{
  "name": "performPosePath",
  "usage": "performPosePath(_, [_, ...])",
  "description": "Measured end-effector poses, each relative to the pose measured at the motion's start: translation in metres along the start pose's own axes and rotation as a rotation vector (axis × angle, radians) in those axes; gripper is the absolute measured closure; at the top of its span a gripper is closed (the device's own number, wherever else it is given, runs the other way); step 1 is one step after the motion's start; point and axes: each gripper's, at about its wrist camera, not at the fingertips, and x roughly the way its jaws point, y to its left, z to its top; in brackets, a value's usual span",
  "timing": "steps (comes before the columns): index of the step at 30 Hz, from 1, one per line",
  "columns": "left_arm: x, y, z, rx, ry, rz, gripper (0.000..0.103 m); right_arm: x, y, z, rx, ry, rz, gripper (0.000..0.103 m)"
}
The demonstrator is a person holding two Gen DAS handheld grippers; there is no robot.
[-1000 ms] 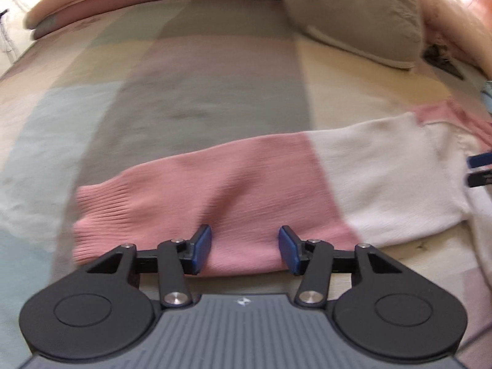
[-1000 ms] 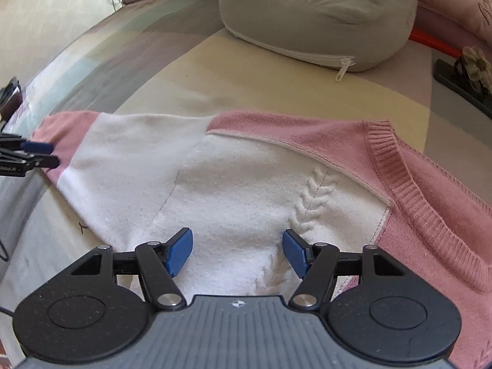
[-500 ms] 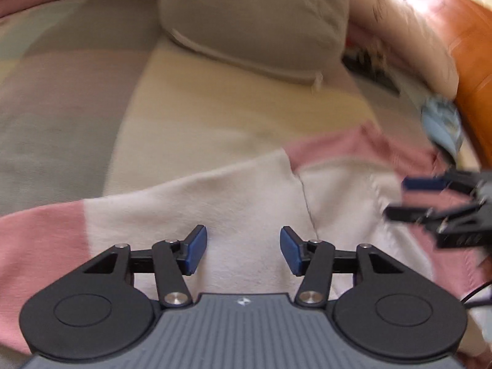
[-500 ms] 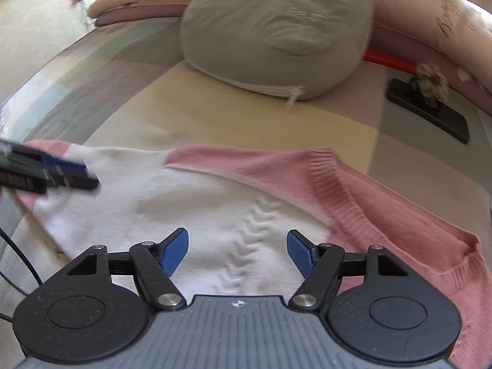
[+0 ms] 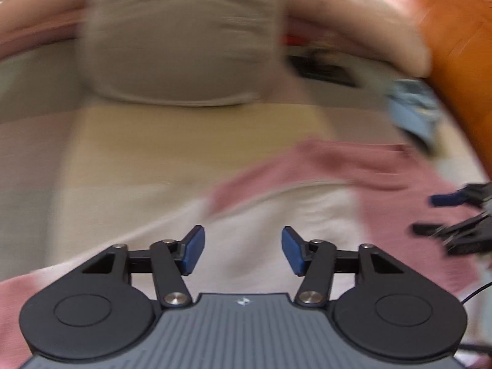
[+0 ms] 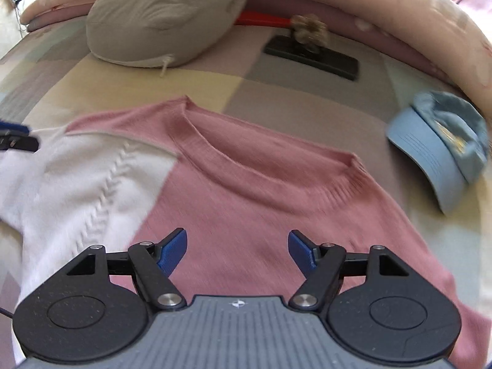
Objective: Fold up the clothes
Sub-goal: 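Smooth the pink sweater front flat with both grippers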
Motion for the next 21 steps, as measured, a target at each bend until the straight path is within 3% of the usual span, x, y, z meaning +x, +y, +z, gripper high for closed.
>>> performPosePath(5, [0.050,-0.038,0.008,0.104,0.040,-0.072,0.046,-0.018,-0.011,-0.029,-0.004,0.025,-0.039,0.019])
performPosePath(8, [0.069,-0.034,0.012,0.070,0.002,0.072,0.045,-0.027,-0.021,-0.048,0.038,0.035,-0.043,0.018])
performPosePath(11, [0.084,-0.036,0.026,0.063,-0.043,0.114,0.043,-0.034,-0.035,-0.068,0.103,0.039,-0.049,0.016])
performPosePath(14, [0.086,-0.048,0.038,0.066,0.002,0.151,0.044,-0.041,-0.051,-0.084,0.178,0.050,-0.052,0.014])
performPosePath(17, [0.078,-0.067,0.038,0.088,0.028,0.130,0.044,-0.050,-0.068,-0.100,0.255,0.058,-0.053,0.014])
performPosePath(21, [0.073,-0.110,0.025,0.154,0.083,0.032,0.044,-0.066,-0.092,-0.119,0.317,0.041,-0.078,0.014])
